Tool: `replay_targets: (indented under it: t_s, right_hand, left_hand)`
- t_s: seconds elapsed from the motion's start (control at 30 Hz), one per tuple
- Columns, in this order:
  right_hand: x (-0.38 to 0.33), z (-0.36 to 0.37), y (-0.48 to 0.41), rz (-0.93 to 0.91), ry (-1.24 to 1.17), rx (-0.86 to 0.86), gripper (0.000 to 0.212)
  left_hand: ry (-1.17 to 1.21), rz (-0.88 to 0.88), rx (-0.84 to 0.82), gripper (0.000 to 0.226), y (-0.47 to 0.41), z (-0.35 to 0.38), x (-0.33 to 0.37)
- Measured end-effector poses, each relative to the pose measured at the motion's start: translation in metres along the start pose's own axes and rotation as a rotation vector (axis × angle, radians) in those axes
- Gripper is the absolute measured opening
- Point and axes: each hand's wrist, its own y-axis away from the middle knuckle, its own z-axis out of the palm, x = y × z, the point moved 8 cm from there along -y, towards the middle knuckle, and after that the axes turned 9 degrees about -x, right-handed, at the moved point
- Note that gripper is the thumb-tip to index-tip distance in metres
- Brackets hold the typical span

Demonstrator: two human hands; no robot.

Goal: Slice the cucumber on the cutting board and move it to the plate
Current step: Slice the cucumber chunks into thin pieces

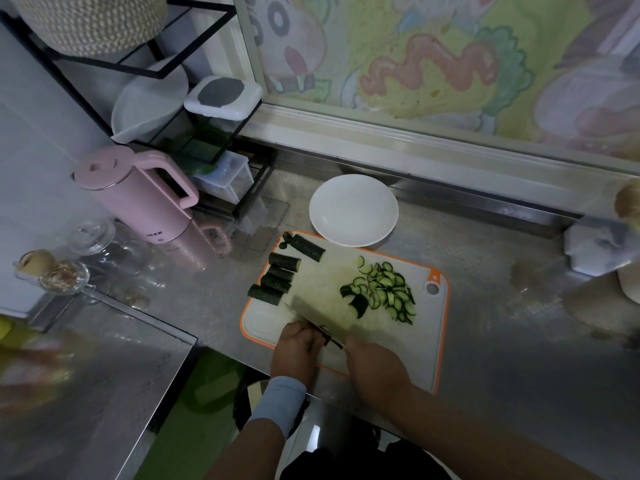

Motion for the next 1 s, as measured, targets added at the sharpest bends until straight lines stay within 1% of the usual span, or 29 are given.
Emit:
replay_targets:
  t_s: [0.1, 0.23, 0.33, 0.43, 0.57, 0.7, 0.8, 0.87, 0.93, 1.0]
  right_hand:
    - [-0.006, -0.006, -0.007, 0.014, 0.02, 0.042, 0.018]
    - [-0.009, -0.01, -0.003, 0.032, 0.031, 0.051, 0.018]
    - [-0.007, -0.012, 0.007, 0.029, 0.016, 0.086, 0.018]
    - [-0.003, -0.013, 0.018, 0.026, 0.02, 0.081, 0.021]
    - [0.001, -0.015, 0.025, 0.018, 0.03, 0.094, 0.029]
    - [0.0, -0.007, 0.018, 0.023, 0.017, 0.029, 0.024]
    - [-0.001, 0.001, 0.006, 0.026, 0.05, -0.016, 0.024]
    - [-0.002, 0.0, -0.003, 0.019, 0.057, 0.032, 0.03]
    - [-0.009, -0.003, -0.009, 0.021, 0.059, 0.049, 0.03]
    - [-0.012, -0.004, -0.011, 0.027, 0.045, 0.033, 0.028]
  left_hand:
    - [-0.005, -0.038, -0.019, 0.014, 0.0, 0.002, -0.003]
    - [-0.075, -0.058, -0.079, 0.01, -0.001, 0.003, 0.0]
    - [-0.062, -0.033, -0.052, 0.006, 0.001, -0.002, 0.005]
    - [-0.093, 0.008, -0.033, 0.009, 0.002, -0.004, 0.009]
    - [-0.094, -0.043, -0.062, 0.006, 0.002, -0.001, 0.004]
    - [-0.084, -0.04, -0.054, 0.005, 0.002, -0.002, 0.006]
    - [-0.099, -0.041, -0.067, 0.009, 0.002, 0.0, 0.006]
    - [-0.107, -0.009, -0.047, 0.018, 0.004, 0.001, 0.006]
    - [-0.136, 0.058, -0.03, 0.029, 0.005, 0.005, 0.006]
    - [-0.139, 0.075, -0.003, 0.031, 0.004, 0.004, 0.007]
